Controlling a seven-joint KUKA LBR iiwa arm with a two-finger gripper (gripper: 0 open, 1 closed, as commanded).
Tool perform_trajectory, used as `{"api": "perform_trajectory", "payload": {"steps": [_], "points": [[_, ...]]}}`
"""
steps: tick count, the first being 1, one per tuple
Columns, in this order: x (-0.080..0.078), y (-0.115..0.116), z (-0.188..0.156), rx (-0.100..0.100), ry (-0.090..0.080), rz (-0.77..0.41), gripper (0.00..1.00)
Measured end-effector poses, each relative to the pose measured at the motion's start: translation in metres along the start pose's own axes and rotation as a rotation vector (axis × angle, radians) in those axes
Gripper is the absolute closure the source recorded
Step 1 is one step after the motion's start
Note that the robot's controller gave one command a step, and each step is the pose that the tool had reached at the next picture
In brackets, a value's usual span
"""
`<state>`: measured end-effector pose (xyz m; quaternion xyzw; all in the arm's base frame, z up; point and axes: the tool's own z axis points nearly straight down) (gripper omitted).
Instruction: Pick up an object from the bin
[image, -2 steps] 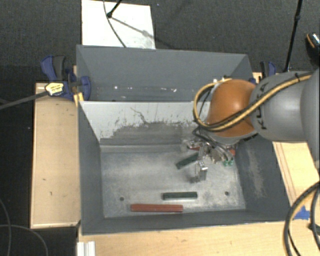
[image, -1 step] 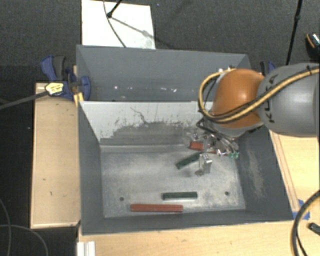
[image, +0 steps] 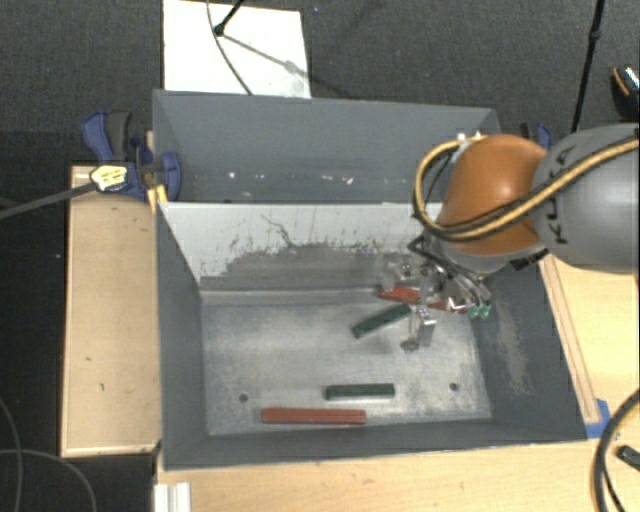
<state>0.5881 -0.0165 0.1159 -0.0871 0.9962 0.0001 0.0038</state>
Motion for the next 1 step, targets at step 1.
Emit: {"api": "perform_trajectory", "payload": {"steps": [1], "points": [[0.0006, 0.0116, 0.0481, -0.003, 0.009, -0.006, 0.00]]}}
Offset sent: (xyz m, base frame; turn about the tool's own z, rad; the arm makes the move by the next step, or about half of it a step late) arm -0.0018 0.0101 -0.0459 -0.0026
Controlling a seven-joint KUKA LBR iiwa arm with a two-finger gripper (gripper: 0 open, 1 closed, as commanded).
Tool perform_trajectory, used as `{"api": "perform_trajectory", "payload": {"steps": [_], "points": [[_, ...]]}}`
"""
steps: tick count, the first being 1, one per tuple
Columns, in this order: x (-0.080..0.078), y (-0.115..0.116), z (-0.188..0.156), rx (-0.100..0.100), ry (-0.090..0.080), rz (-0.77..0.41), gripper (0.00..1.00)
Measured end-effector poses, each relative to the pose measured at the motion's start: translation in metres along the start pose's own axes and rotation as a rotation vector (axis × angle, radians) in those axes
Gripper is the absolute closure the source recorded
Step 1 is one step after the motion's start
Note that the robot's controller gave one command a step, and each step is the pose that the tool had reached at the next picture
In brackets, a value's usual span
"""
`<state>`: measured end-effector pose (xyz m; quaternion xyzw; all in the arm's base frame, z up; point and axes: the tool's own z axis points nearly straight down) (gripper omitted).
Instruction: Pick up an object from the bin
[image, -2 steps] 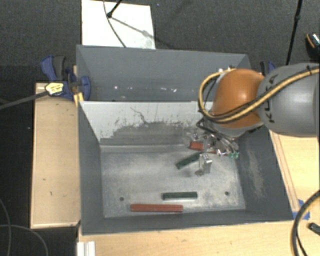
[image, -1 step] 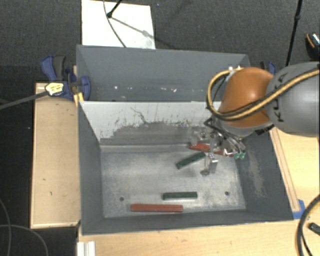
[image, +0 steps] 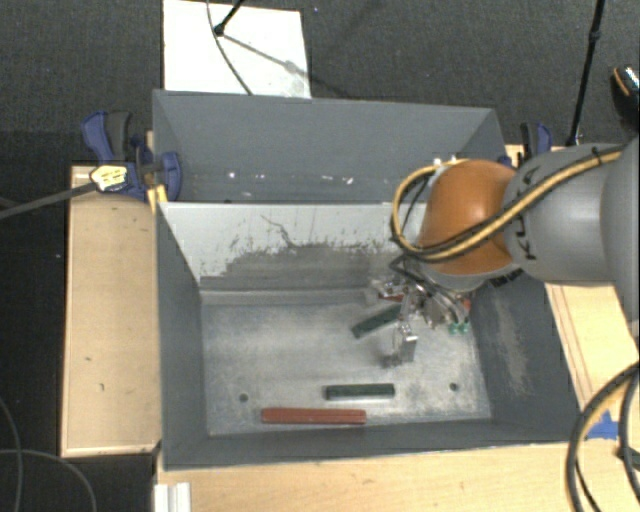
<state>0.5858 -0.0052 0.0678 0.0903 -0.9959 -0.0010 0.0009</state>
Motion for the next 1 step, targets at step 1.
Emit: {"api": "perform_trajectory", "payload": {"steps": [1], "points": [[-0.0006, 0.0003, -0.0007, 0.001, -0.002, 0.001, 0.00]]}}
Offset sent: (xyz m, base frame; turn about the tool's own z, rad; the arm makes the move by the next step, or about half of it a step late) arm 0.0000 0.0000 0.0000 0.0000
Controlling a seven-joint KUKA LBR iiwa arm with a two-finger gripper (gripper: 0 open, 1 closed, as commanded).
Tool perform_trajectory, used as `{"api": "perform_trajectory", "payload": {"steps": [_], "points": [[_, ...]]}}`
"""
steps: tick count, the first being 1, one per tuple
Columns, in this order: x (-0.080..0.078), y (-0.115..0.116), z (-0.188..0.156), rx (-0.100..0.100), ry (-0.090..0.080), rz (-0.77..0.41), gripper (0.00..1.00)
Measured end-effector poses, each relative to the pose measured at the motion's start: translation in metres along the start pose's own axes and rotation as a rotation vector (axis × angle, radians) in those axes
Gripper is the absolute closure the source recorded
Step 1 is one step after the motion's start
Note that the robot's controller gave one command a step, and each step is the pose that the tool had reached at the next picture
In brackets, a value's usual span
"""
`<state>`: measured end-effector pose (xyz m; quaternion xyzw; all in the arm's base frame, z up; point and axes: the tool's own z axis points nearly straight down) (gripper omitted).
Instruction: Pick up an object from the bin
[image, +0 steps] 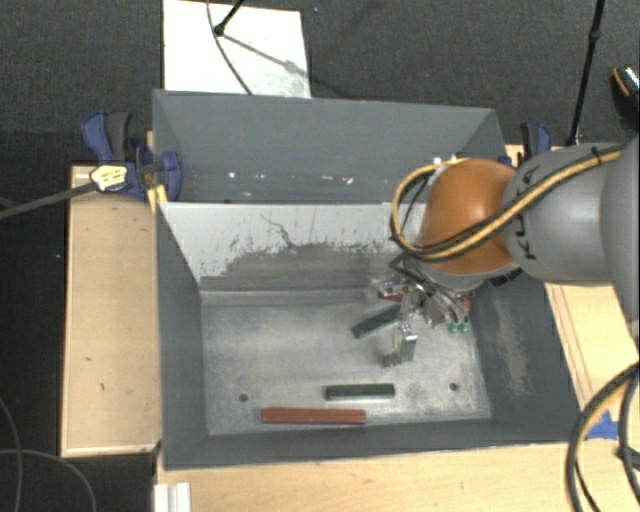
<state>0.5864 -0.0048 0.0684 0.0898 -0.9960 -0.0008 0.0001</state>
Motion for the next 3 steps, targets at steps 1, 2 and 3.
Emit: {"api": "perform_trajectory", "payload": {"steps": [1, 2, 3], "points": [[0.000, 0.000, 0.000, 0.000, -0.001, 0.002, 1.00], [-0.001, 0.000, -0.029, 0.002, -0.007, 0.005, 1.00], [-0.004, 0.000, -0.102, 0.003, -0.010, 0.008, 1.00]]}}
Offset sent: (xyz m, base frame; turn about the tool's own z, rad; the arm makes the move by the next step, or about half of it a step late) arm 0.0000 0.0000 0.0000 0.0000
